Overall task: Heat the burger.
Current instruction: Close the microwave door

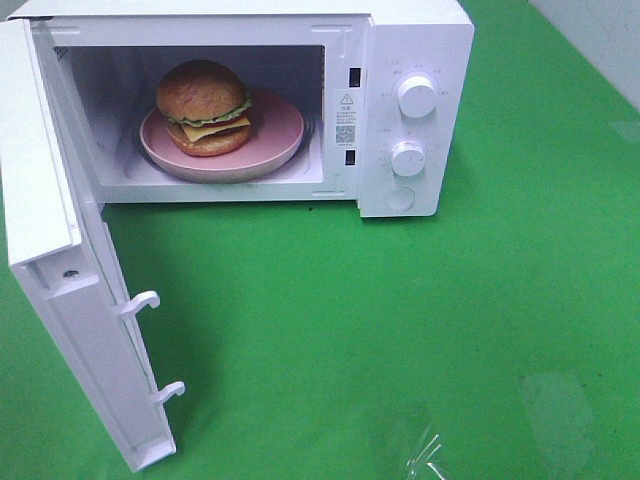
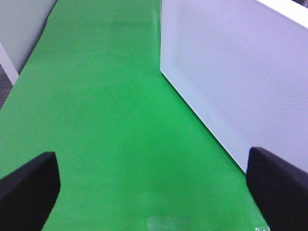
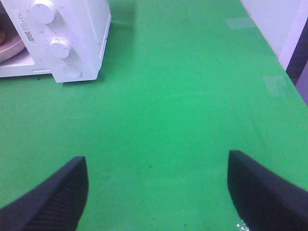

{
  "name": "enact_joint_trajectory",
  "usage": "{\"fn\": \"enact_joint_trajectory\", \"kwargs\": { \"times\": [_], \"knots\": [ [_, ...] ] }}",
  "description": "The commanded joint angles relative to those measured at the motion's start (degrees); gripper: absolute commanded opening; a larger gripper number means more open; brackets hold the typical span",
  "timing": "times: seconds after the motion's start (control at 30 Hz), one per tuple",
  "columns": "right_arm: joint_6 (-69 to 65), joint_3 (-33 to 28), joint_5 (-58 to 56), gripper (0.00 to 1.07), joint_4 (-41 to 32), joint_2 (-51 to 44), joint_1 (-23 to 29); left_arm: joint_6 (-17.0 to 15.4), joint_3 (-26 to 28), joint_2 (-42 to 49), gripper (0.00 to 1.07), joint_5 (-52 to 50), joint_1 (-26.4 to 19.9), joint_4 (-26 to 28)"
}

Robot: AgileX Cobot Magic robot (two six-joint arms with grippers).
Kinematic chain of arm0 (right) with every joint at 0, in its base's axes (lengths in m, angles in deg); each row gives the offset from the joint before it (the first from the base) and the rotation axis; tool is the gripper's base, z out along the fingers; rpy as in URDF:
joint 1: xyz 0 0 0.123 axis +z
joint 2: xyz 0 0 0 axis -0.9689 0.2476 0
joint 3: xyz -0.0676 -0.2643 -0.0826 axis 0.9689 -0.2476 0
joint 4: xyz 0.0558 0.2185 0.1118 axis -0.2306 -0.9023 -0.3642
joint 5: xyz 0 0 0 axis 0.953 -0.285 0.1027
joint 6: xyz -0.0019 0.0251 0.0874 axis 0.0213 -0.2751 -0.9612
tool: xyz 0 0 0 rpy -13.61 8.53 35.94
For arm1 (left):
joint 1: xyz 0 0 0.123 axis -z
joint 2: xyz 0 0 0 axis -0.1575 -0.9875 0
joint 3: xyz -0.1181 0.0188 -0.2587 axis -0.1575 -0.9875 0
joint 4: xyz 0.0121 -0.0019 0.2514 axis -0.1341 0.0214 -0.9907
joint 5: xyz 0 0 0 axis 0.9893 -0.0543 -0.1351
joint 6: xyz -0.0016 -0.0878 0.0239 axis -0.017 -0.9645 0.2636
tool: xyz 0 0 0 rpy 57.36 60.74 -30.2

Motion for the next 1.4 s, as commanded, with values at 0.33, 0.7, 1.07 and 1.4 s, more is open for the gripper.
{"fn": "enact_joint_trajectory", "kwargs": {
  "times": [0.33, 0.7, 1.07, 1.4],
  "knots": [
    [0.7, -0.1, 0.3, 0.76, 0.3, -1.5, -0.3, -1.1, -0.2, 1.2, 0.98, -0.8, 0.4, -0.9],
    [0.7, -0.1, 0.3, 0.76, 0.3, -1.5, -0.3, -1.5, 1.0, 0.2, 0.93, -2.6, 0.4, -0.6],
    [0.7, -0.1, 0.3, 0.76, 0.2, -1.5, -0.3, -1.6, 1.7, -8.3, 0.38, -16.4, 0.4, -0.7],
    [0.7, -0.1, 0.3, 0.76, 0.2, -1.5, -0.3, -1.3, 1.4, -17.9, 0.0, -23.6, 0.4, -0.8]
  ]
}}
